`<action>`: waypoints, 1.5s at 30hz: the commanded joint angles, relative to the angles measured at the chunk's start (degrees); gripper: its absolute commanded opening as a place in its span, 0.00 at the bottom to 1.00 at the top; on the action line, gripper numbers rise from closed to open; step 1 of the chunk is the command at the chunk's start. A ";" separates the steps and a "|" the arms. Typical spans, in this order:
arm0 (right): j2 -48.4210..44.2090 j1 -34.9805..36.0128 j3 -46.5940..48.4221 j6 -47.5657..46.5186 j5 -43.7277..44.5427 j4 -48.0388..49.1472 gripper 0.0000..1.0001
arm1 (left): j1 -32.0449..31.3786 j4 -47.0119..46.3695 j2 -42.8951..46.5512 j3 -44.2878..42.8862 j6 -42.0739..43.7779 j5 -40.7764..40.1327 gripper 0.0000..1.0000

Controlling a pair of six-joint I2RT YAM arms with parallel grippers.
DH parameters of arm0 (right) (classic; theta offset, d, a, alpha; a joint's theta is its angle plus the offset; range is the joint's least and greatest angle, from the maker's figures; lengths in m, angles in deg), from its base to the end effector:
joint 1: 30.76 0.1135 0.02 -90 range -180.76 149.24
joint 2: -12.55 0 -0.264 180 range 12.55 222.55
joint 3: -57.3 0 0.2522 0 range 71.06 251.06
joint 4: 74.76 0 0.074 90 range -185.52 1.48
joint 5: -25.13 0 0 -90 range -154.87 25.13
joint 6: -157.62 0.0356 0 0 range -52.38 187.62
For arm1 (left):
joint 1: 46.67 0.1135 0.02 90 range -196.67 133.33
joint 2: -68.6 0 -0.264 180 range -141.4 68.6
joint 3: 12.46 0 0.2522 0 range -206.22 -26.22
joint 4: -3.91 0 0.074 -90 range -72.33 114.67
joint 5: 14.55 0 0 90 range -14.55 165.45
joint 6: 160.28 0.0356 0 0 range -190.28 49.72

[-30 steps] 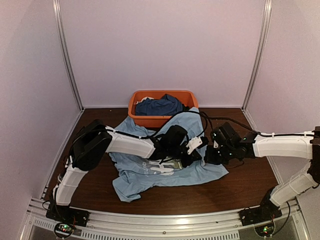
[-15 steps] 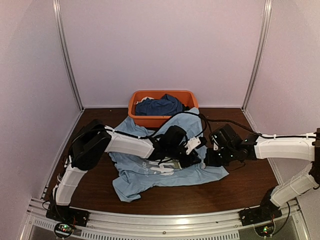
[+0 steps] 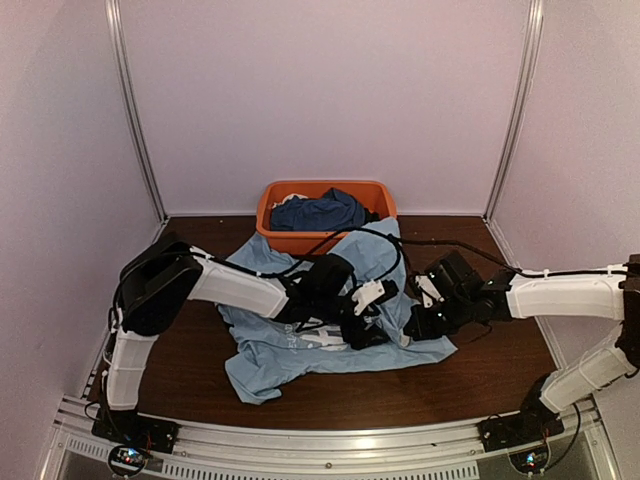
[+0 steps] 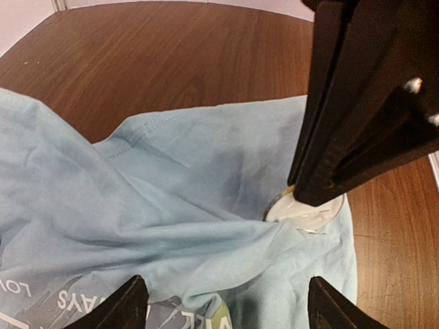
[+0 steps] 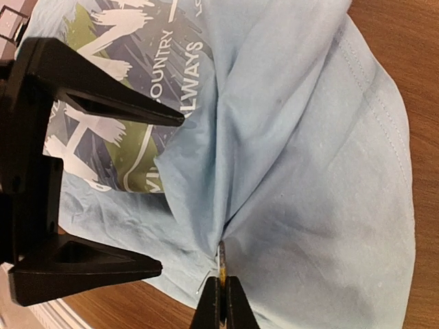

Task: Pin the brooch onto the clothing
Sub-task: Pin the brooch onto the flattened clothing.

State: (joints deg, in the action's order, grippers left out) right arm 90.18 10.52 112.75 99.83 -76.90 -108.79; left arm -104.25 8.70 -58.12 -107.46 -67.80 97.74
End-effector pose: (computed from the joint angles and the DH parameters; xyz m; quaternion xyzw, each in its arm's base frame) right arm 0.1886 0.1755 0.1857 -0.1056 0.9462 0.2533 0.1716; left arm 0.2450 -0.4110 0.1289 0.5138 0.7150 -0.3573 0.3116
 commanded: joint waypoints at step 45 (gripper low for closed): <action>-0.94 -0.68 0.85 -9.62 -12.68 2.44 0.00 | 4.21 14.70 -3.94 -9.13 17.38 24.19 0.53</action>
State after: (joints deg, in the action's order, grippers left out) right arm 90.66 9.86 113.93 91.28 -88.90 -107.11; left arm -99.53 20.28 -59.82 -114.06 -52.85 120.01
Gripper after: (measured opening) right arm 0.007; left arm 0.549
